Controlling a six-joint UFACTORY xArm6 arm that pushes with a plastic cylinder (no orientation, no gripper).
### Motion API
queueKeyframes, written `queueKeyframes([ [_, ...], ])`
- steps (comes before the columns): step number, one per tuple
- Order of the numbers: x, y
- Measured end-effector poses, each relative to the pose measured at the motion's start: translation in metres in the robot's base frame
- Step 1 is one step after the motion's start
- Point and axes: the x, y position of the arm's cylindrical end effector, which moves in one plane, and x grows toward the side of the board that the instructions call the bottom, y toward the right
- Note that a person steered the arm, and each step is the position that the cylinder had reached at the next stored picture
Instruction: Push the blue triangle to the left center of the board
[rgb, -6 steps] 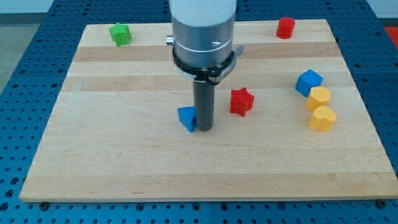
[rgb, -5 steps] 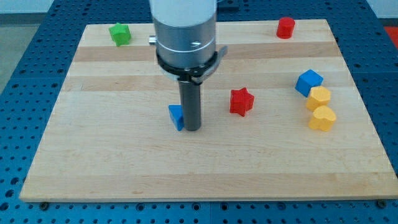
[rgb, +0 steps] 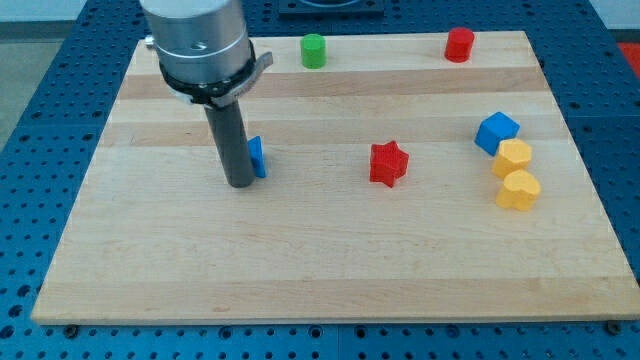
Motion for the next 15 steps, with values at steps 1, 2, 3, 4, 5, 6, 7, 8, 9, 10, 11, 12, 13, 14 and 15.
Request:
queueKeyframes([
  [1,0.016,0.004],
  [2,0.035,0.026],
  [3,-0.001,0.066],
  [4,-0.047,0.067],
  [5,-0.047,0.063],
  [6,-0.047,0.049],
  [7,-0.047,0.034],
  [8,-0.047,0.019],
  [9,-0.049,0.0],
  [10,-0.049,-0.02],
  [11,-0.049,-0.04],
  [12,-0.049,-0.061],
  [13,-0.063,-0.055],
  [14,-0.086,0.004],
  [15,-0.072,0.063],
])
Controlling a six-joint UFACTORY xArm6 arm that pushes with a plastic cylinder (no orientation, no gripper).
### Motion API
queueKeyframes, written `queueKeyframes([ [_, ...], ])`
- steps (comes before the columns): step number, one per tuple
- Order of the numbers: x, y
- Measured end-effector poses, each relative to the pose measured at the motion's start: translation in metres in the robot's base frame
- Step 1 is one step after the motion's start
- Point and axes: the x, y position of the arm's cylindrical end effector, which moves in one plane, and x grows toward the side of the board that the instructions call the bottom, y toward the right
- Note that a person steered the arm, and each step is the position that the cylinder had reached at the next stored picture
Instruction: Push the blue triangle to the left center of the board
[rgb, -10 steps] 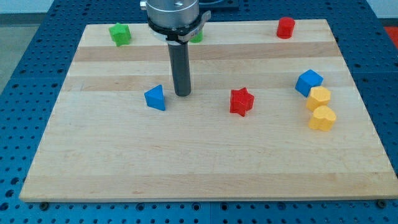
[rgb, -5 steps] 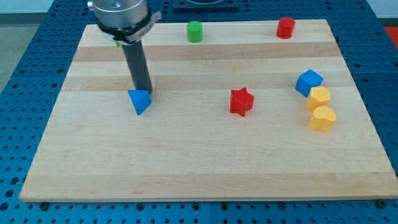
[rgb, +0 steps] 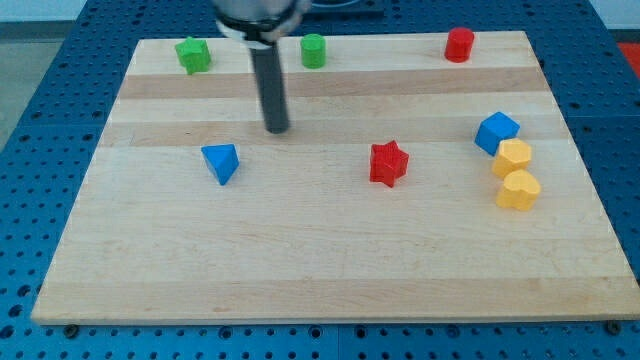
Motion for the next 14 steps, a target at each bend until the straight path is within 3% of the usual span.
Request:
queueKeyframes([
  [1,0.03,0.009],
  [7,0.05,-0.035],
  [14,0.025,-0.105],
])
